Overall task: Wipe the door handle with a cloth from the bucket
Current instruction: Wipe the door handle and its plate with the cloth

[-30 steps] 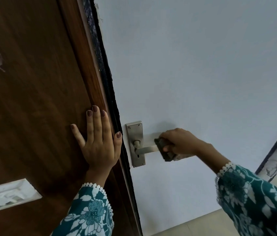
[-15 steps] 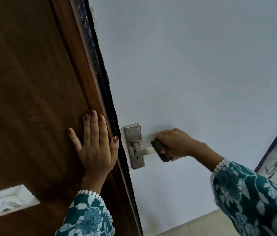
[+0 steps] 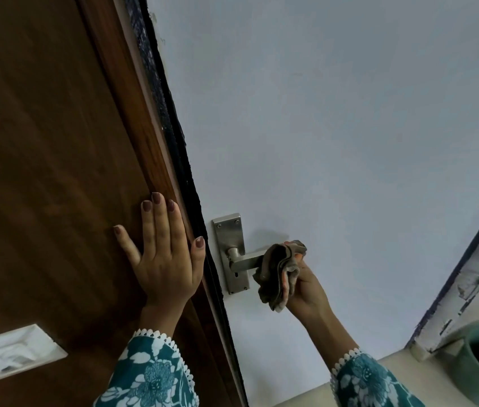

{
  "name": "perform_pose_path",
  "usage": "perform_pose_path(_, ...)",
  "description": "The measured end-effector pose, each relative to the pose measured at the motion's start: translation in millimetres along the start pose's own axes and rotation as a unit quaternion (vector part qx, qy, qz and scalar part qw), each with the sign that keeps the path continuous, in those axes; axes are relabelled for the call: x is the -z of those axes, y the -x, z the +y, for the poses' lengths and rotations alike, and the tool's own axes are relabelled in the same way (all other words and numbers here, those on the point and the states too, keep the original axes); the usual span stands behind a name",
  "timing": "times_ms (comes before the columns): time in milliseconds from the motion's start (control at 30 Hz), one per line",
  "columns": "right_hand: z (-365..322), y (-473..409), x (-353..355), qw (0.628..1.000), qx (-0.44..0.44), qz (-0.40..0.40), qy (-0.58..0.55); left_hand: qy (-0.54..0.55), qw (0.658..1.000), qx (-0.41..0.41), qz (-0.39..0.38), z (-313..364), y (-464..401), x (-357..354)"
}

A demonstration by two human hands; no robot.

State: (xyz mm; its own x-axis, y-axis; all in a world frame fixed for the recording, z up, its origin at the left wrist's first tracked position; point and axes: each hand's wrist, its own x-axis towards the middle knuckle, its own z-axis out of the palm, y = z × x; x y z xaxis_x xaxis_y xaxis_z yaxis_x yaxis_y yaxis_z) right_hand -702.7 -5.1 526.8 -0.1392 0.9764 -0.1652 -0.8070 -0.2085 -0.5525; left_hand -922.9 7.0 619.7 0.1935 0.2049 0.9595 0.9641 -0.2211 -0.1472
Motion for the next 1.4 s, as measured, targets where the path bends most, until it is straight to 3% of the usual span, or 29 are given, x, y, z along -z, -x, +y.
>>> perform_pose_path(200,16.5,-0.9,-9.2,0.987,-0.016,0.007,-0.159,-0.006,1.000,0.003,0.000,0.3,0.3,-0.4)
perform_pose_path(567,52.7,-4.1,-39.1,0.989,-0.022,-0.044,-0.140,-0.011,1.000,-0.001,0.009,1.1,-0.5,-1.1)
perform_pose_path(967,62.2,0.8,-58.2,0.997,0.012,0.069,-0.017,-0.017,1.000,0.002,0.008,2.2,-0.4,-1.3)
perform_pose_path(1100,59.7,8.1,-62.1,0.993,0.029,0.092,0.074,-0.019,1.000,0.000,0.013,1.1,-0.2,-2.7)
perform_pose_path(1400,74.9,4.9,-70.5,0.909,0.079,0.151,0.381,-0.012,1.000,-0.001,0.005,1.4,-1.9,1.6)
